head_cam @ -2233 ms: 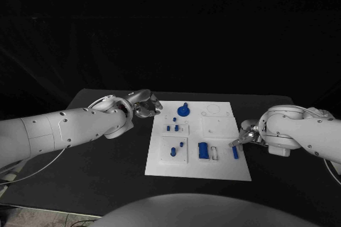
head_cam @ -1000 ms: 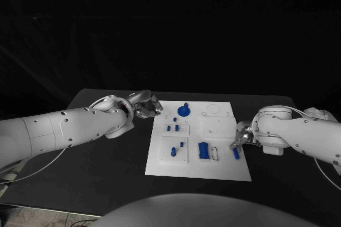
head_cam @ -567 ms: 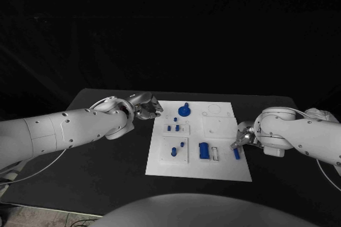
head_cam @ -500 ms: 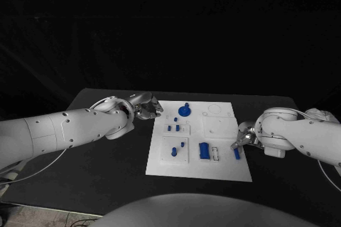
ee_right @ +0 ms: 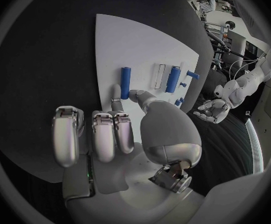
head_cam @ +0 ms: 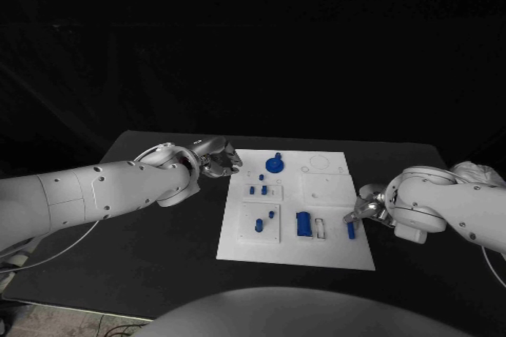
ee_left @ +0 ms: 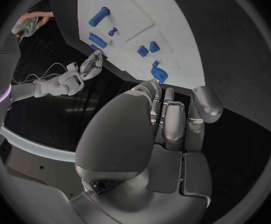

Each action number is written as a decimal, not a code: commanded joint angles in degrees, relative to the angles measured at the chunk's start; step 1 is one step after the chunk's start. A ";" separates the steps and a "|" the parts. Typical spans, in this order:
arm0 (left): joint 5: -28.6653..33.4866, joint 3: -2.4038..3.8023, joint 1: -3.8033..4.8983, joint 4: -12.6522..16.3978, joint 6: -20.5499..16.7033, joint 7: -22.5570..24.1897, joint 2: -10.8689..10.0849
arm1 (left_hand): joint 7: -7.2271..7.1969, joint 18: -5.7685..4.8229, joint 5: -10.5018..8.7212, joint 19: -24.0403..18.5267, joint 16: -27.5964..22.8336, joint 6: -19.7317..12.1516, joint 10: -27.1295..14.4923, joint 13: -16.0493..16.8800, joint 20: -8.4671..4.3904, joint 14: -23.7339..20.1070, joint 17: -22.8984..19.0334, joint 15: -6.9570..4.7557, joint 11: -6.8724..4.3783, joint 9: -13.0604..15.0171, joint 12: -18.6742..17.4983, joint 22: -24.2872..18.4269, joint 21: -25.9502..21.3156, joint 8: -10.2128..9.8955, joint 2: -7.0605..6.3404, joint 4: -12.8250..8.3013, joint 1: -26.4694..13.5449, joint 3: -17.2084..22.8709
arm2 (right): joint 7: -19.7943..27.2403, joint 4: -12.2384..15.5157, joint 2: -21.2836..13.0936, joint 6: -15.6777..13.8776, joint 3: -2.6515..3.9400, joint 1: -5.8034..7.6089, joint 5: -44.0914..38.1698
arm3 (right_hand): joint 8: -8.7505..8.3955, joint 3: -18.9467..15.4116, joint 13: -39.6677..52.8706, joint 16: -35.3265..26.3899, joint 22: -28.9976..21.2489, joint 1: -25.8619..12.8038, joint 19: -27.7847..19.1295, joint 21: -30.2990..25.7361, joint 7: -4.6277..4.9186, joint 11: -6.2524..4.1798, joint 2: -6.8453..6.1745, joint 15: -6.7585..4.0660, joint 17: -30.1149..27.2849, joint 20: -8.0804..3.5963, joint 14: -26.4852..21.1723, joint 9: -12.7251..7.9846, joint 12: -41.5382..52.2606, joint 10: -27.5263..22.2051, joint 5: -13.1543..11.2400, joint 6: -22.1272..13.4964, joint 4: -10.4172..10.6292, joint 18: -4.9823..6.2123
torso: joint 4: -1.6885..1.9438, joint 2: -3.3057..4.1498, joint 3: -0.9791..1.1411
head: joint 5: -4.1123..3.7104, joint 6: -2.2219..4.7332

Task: Assemble the parts on the task board

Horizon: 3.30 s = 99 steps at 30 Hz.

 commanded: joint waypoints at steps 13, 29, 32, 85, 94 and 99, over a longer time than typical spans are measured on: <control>0.02 0.03 -0.01 -0.03 0.91 -0.13 0.28 | 0.23 1.20 0.32 -0.05 -0.30 0.16 0.02 -0.08 0.25 -0.28 -0.05 0.03 0.25 0.02 0.34 7.46 -0.39 0.14 0.67 -0.08 0.02 0.35 | 0.58 2.27 1.89 -0.04 -0.01 1.33 5.16 | 0.49 4.15 15.09 0.20 12.28 -1.10 2.09 -0.26 -0.22 -0.47 0.01 -0.57 15.09 -0.63 6.07 0.56 0.22 5.96 -1.38 0.32 -3.62 0.41 | 0.04 0.00 -0.02 | -0.23 0.00; 0.02 0.03 -0.05 -0.19 1.59 -0.31 0.57 | 0.26 1.23 0.45 -0.11 -0.27 0.12 -0.01 -0.10 0.27 -0.28 -0.03 0.05 0.26 0.02 0.35 7.43 -0.54 0.12 0.67 -0.09 0.07 0.43 | 0.81 -0.90 6.16 1.71 -0.01 1.17 7.14 | 0.50 4.54 15.09 0.20 12.19 -1.46 1.96 -0.52 -0.17 -0.46 0.27 -0.60 15.09 -0.69 6.07 0.76 0.22 5.96 -2.11 -0.01 -3.60 0.47 | 0.04 0.01 0.00 | -0.22 0.00; 0.02 0.03 -0.05 -0.18 1.72 -0.39 0.56 | 0.26 1.23 0.45 -0.11 -0.27 0.12 -0.01 -0.10 0.27 -0.28 -0.03 0.05 0.26 0.02 0.35 7.43 -0.54 0.12 0.67 -0.09 0.07 0.43 | 1.00 -1.39 6.66 1.64 -0.01 1.08 7.17 | 0.50 4.56 15.09 0.20 12.19 -1.48 1.95 -0.54 -0.16 -0.46 0.30 -0.60 15.09 -0.69 6.07 0.77 0.22 5.96 -2.15 -0.03 -3.59 0.48 | 0.00 0.02 -0.01 | -0.23 0.00; 0.01 0.04 -0.08 -0.53 3.64 -1.91 0.76 | 0.39 1.42 0.65 -0.52 -0.64 0.21 -0.04 -0.13 0.34 -0.63 -0.78 0.11 0.35 0.04 0.39 7.17 -1.56 0.17 0.73 -0.07 0.09 0.58 | 0.07 -1.95 6.98 1.63 -0.01 0.34 6.66 | -1.03 -0.52 15.09 0.20 11.59 -10.36 1.25 -2.75 0.81 0.46 0.88 0.12 15.09 -0.06 6.07 -0.26 0.22 5.96 -27.88 -1.31 2.85 0.90 | 0.03 0.01 0.01 | 0.35 0.00; 0.01 0.04 -0.07 -0.31 3.77 -2.29 0.50 | 0.41 1.46 0.70 -0.61 -0.77 0.23 -0.03 -0.14 0.37 -0.76 -1.04 0.14 0.38 0.04 0.41 7.12 -1.77 0.19 0.74 -0.08 0.11 0.62 | 4.55 0.03 4.63 -4.60 0.01 0.47 5.17 | -0.87 -2.20 15.09 0.20 11.66 -11.23 1.41 -2.62 0.73 0.39 1.01 0.07 15.09 -0.09 6.07 -0.26 0.22 5.96 -30.94 -1.01 4.49 0.87 | 0.07 -0.01 0.01 | 0.64 0.00; 0.01 0.04 -0.07 -0.04 3.16 -1.76 0.24 | 0.39 1.46 0.75 -0.66 -0.80 0.29 -0.02 -0.14 0.40 -0.83 -1.09 0.16 0.38 0.06 0.44 7.11 -1.82 0.22 0.76 -0.11 0.17 0.70 | 10.31 3.43 1.30 -8.77 0.03 1.13 3.72 | -1.04 -2.21 15.09 0.20 11.92 -9.95 1.81 -1.85 0.75 0.38 0.98 0.04 15.09 -0.16 6.07 -0.26 0.22 5.96 -27.91 -1.58 4.23 0.68 | 0.03 -0.02 0.01 | 0.89 0.00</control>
